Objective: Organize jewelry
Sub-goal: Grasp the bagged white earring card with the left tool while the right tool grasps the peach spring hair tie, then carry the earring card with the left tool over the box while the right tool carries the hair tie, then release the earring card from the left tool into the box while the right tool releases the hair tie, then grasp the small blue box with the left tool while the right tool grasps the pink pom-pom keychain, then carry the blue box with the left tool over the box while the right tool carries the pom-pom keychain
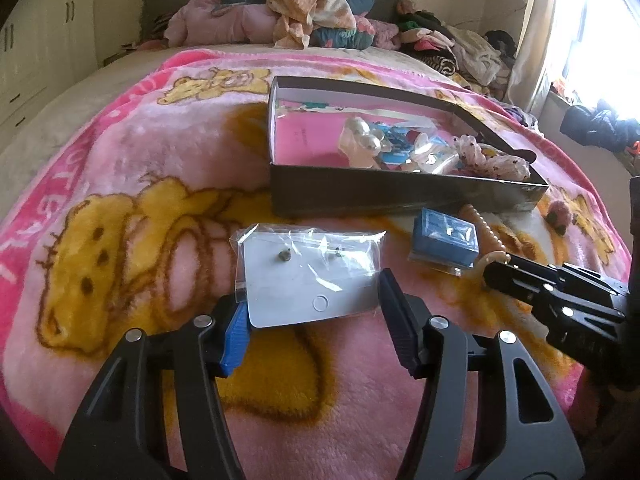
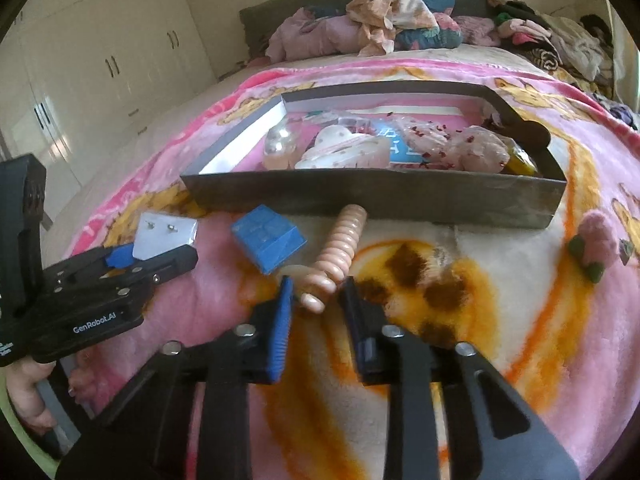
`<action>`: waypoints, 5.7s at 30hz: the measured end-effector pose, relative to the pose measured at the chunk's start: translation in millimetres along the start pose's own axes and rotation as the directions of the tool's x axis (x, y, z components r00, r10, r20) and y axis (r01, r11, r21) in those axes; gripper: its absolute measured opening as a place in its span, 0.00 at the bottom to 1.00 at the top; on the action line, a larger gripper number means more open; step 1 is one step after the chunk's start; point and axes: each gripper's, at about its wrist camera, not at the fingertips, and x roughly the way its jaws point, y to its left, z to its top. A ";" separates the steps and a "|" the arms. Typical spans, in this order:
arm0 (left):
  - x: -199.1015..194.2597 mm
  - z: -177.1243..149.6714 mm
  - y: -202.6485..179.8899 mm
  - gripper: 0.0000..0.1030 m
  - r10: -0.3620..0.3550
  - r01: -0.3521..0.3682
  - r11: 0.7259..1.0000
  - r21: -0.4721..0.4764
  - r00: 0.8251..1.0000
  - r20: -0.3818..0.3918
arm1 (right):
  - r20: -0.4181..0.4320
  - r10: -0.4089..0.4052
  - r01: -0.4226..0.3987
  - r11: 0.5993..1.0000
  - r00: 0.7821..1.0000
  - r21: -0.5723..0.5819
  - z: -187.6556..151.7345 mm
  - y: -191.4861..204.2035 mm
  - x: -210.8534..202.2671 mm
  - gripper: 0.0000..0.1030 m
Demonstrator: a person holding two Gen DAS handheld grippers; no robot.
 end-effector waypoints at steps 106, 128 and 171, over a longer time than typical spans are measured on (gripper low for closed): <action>18.3 67.0 -77.4 0.89 -0.086 0.076 0.994 0.082 0.988 0.131 | 0.187 -0.197 0.178 0.977 0.962 0.117 33.8 -127.4 -77.0 0.72; 40.4 24.7 -74.9 0.84 -0.078 0.078 0.996 0.039 0.997 -0.005 | -0.002 -0.172 0.171 0.983 0.985 0.068 20.1 -146.0 -30.2 0.29; -29.2 56.7 12.9 0.37 -0.001 0.003 1.000 -0.018 0.992 0.123 | 0.102 0.012 -0.004 0.997 0.995 -0.079 57.4 3.8 -41.6 0.27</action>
